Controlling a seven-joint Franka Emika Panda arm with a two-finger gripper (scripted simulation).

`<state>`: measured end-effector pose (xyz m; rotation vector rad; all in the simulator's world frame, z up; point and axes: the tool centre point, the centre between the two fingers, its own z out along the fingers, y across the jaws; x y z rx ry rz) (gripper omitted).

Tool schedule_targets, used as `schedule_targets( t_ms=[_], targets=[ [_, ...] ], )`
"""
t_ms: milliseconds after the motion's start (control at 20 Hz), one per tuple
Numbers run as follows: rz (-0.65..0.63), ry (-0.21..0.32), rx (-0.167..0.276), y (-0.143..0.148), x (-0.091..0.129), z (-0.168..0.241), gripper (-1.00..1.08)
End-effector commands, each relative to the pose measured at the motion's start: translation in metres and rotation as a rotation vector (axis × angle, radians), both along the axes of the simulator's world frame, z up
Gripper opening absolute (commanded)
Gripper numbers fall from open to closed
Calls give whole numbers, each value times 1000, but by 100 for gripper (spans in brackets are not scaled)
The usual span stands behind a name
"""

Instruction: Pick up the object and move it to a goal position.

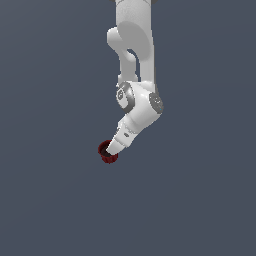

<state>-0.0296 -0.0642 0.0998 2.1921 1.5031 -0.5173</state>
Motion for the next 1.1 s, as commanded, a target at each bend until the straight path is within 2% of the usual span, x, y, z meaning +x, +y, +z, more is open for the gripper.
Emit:
schedule_targets(
  t_ms=[0, 750, 800, 1050],
  targets=[
    [21, 10, -9, -1, 0, -1, 28],
    [26, 13, -10, -18, -3, -26, 28],
    [26, 13, -10, -18, -3, -26, -100],
    [26, 13, -10, -18, -3, -26, -100]
  ],
)
